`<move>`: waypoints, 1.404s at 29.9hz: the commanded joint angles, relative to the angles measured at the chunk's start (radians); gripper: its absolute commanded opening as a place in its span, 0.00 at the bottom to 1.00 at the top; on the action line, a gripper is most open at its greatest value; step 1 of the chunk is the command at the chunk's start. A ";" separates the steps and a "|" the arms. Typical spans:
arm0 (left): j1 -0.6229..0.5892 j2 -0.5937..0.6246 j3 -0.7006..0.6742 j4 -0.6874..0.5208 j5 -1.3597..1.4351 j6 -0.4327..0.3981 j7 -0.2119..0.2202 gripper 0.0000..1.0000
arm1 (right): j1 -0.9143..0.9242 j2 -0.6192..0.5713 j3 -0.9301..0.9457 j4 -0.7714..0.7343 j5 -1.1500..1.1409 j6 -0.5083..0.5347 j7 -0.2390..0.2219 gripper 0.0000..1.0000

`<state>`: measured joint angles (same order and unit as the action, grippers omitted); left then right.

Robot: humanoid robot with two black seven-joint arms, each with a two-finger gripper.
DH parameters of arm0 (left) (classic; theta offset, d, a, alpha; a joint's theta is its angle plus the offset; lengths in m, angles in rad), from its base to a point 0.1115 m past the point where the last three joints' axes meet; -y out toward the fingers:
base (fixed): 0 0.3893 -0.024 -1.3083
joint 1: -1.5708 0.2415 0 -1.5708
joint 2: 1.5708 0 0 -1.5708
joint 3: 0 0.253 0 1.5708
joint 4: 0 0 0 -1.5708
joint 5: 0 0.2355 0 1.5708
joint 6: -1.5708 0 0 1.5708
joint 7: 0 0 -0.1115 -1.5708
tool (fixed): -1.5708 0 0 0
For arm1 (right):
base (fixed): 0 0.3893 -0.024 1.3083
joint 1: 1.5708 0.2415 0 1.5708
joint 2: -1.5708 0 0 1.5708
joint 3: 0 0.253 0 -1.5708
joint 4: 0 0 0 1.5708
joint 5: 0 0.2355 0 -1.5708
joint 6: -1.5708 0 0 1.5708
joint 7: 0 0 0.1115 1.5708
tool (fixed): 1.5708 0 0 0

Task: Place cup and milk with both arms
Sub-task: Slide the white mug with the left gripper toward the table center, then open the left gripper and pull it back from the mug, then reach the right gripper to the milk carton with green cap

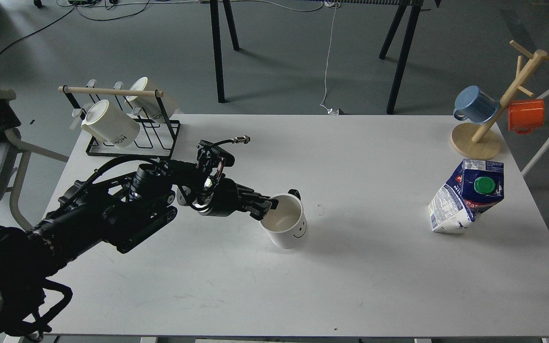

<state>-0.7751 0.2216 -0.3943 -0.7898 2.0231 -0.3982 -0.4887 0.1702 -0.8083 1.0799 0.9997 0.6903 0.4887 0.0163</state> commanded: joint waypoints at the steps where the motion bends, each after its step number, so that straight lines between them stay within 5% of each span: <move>1: 0.005 0.001 -0.002 0.000 -0.003 0.008 0.000 0.18 | -0.001 0.001 -0.002 -0.001 0.000 0.000 0.001 0.99; 13: 0.007 0.022 -0.009 -0.011 -0.147 0.021 0.000 0.85 | -0.003 0.000 0.000 0.000 0.003 0.000 -0.004 0.98; 16: 0.004 0.053 -0.020 -0.028 -0.231 0.018 0.000 0.88 | -0.011 -0.014 0.002 0.016 0.035 0.000 -0.015 0.99; 21: -0.010 0.142 -0.038 -0.055 -0.574 -0.074 0.000 0.89 | -0.023 -0.068 0.000 0.042 0.158 0.000 -0.107 0.99; 30: -0.009 0.246 -0.141 -0.049 -1.148 -0.091 0.000 0.89 | -0.288 -0.134 0.002 0.158 0.302 0.000 -0.131 0.99; 42: 0.043 0.236 -0.126 -0.048 -1.152 -0.091 0.000 0.90 | -0.425 -0.013 -0.098 0.181 0.239 0.000 -0.150 0.99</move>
<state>-0.7359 0.4623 -0.5214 -0.8351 0.8640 -0.4890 -0.4886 -0.2667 -0.8664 1.0164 1.1797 0.9581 0.4887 -0.1282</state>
